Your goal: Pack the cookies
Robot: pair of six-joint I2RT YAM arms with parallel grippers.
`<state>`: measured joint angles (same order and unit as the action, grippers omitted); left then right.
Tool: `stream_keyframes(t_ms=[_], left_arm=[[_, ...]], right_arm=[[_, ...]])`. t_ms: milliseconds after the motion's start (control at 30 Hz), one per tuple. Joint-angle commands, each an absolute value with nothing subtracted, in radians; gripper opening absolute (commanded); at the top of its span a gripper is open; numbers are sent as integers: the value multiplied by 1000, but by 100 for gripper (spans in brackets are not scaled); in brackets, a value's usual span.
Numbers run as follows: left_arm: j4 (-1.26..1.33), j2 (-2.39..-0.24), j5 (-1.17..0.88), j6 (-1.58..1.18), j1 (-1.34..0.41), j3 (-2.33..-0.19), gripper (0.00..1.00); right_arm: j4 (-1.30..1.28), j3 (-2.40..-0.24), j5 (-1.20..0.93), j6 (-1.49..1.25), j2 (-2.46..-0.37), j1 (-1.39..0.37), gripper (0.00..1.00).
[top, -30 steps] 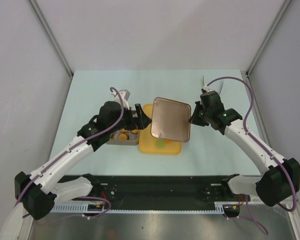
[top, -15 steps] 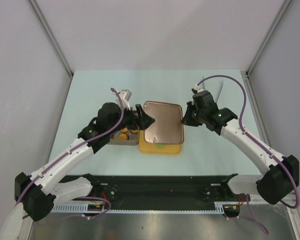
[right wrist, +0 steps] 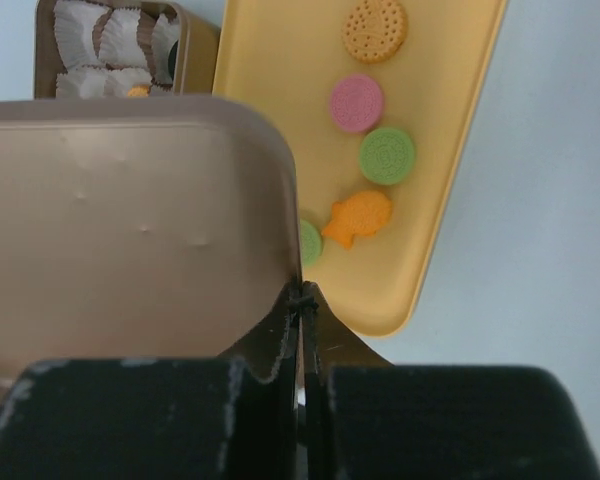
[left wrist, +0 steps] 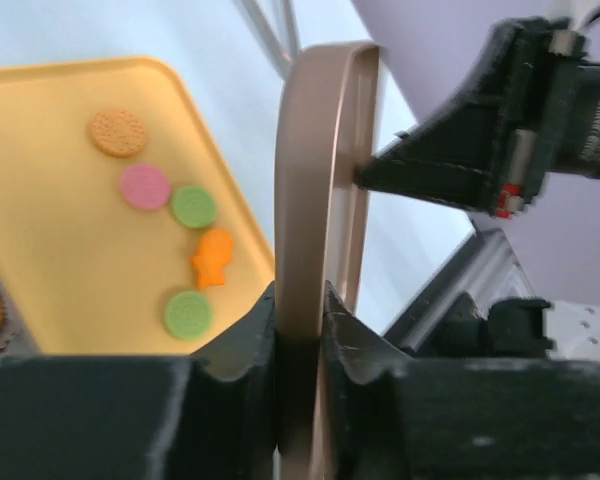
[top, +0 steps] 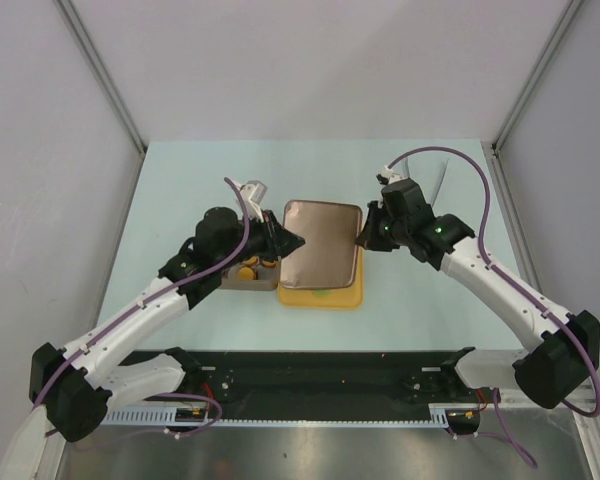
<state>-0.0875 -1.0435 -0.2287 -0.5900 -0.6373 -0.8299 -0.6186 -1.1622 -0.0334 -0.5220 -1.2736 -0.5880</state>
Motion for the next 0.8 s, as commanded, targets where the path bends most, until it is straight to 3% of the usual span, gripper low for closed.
stream_keyframes(t_ms=[0, 67, 200, 233, 300, 333, 433, 567, 767], left_arm=[[-49, -1042, -239, -578, -641, -827, 14], [-51, -1043, -238, -577, -641, -827, 1], [-54, -1040, -238, -580, -641, -827, 1], [-52, -1034, -235, -577, -641, -827, 0], [-57, -1028, -221, -575, -643, -828, 0], [-61, -1026, -213, -572, -641, -830, 0], [-95, -1017, -155, -546, -643, -854, 1], [-199, -1042, -2, -457, -673, -962, 0], [-253, -1081, 649, -113, -917, -1091, 0]], right_arm=[[-603, -1218, -52, -512, -1243, -595, 3], [-603, -1218, -52, -509, -1241, -594, 9], [-609, -1219, -41, -503, -1235, -592, 17], [-612, -1221, -32, -505, -1229, -589, 32], [-620, -1226, -11, -502, -1218, -580, 52], [-623, -1235, -2, -499, -1206, -574, 69], [-647, -1252, 43, -506, -1184, -531, 93], [-661, -1253, -21, -546, -1151, -414, 96], [-629, -1253, -141, -592, -1112, -266, 90]])
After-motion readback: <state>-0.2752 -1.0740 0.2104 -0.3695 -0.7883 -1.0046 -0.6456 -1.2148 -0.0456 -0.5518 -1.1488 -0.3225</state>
